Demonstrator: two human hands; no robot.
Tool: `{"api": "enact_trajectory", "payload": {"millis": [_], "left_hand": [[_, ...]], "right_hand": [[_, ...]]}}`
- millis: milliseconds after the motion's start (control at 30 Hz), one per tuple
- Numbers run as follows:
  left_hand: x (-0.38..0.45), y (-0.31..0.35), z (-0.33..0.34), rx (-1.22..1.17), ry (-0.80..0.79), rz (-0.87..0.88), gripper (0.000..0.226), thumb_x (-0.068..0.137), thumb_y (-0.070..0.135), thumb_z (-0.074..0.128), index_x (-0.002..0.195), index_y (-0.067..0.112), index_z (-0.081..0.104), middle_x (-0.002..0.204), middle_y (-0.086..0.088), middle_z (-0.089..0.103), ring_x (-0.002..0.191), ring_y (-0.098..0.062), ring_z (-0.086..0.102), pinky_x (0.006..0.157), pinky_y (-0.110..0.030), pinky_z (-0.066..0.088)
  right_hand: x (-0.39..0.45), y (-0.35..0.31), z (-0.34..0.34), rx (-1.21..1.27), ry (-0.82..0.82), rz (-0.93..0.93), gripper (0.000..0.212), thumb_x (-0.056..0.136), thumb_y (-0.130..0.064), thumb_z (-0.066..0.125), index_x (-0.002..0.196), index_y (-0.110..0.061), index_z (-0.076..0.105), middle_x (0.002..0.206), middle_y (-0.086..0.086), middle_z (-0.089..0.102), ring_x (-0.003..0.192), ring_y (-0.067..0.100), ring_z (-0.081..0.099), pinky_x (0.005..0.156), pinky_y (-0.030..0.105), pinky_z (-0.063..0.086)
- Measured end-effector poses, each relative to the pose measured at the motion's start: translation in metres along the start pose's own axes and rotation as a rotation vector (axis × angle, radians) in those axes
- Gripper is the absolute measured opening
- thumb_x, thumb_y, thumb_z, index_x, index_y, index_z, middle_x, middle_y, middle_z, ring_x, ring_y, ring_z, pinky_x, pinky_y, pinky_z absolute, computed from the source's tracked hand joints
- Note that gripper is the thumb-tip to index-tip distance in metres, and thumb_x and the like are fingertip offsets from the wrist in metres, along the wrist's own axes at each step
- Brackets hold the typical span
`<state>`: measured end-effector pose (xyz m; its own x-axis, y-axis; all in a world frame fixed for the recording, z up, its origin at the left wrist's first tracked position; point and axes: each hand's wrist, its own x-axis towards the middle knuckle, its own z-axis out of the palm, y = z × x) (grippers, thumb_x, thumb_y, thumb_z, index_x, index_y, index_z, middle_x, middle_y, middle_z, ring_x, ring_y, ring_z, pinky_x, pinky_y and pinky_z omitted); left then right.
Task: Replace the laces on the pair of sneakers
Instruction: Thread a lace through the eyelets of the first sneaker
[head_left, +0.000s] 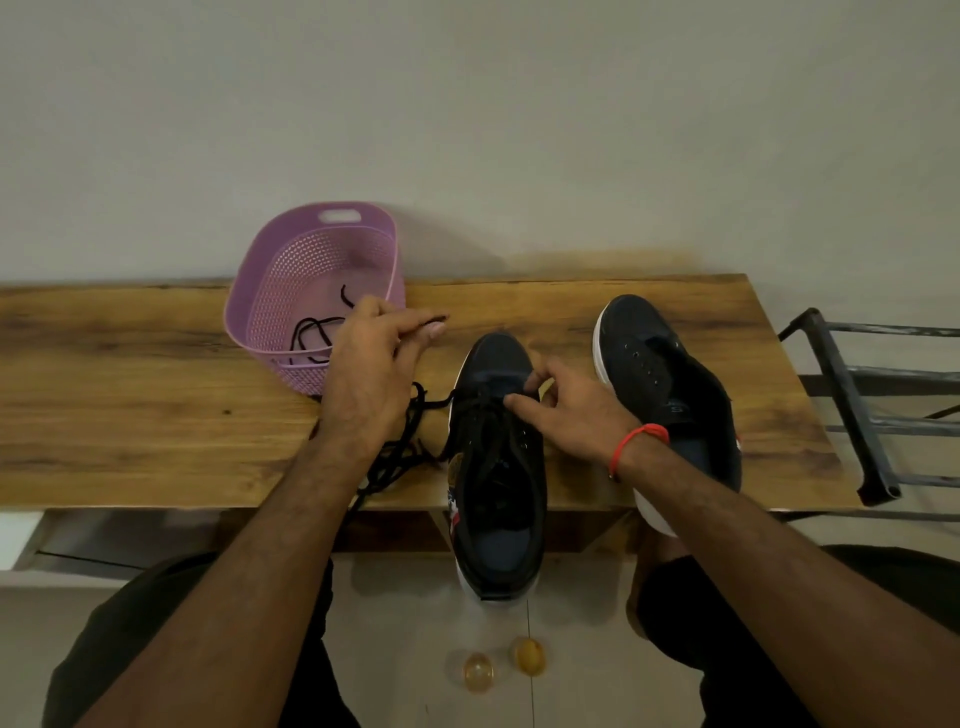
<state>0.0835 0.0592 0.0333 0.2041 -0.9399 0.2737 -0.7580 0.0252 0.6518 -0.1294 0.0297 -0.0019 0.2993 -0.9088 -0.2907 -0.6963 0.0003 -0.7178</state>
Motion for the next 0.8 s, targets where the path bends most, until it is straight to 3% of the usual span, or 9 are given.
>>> {"api": "enact_trajectory", "payload": {"millis": [100,200,367,533,800], "left_hand": [[0.001,0.013,0.014,-0.13,0.044,-0.038,0.021,0.085,0.031,0.079,0.106,0.027,0.076,0.087,0.011,0.064,0.074,0.004,0.056,0.069,-0.004,0.043],[-0.005,0.025,0.034,-0.223,-0.052,-0.1,0.015,0.08,0.031,0.084,0.086,0.03,0.07,0.08,0.013,0.068,0.072,0.003,0.062,0.063,-0.01,0.049],[-0.014,0.024,0.051,-0.053,-0.322,-0.037,0.007,0.087,0.038,0.075,0.086,0.039,0.068,0.096,0.02,0.066,0.096,0.0,0.062,0.082,-0.026,0.055],[-0.018,0.017,0.058,0.039,-0.36,-0.053,0.012,0.089,0.04,0.072,0.085,0.043,0.062,0.112,0.013,0.049,0.114,-0.01,0.043,0.097,-0.043,0.045],[-0.018,0.016,0.057,0.157,-0.416,-0.063,0.012,0.086,0.05,0.072,0.082,0.051,0.061,0.127,0.017,0.048,0.124,-0.015,0.035,0.09,-0.039,0.024]], "right_hand": [[-0.002,-0.001,0.001,-0.013,-0.031,0.06,0.038,0.083,-0.061,0.066,0.096,-0.028,0.052,0.091,-0.008,0.061,0.081,0.01,0.06,0.062,0.027,0.043],[-0.005,-0.004,-0.003,-0.033,-0.027,0.087,0.042,0.08,-0.063,0.068,0.093,-0.026,0.055,0.088,-0.008,0.065,0.08,0.008,0.061,0.061,0.028,0.045],[-0.011,-0.006,-0.014,0.031,-0.005,0.092,0.029,0.084,-0.052,0.065,0.087,-0.023,0.066,0.084,-0.003,0.07,0.079,0.011,0.065,0.069,0.032,0.055],[-0.012,-0.002,-0.022,0.194,-0.021,0.164,0.026,0.089,-0.038,0.066,0.092,-0.013,0.073,0.092,0.006,0.074,0.088,0.02,0.071,0.078,0.039,0.059],[-0.016,-0.004,-0.027,0.364,-0.086,0.216,0.017,0.095,-0.022,0.063,0.101,-0.009,0.073,0.099,0.003,0.073,0.092,0.017,0.072,0.06,0.021,0.056]]}}
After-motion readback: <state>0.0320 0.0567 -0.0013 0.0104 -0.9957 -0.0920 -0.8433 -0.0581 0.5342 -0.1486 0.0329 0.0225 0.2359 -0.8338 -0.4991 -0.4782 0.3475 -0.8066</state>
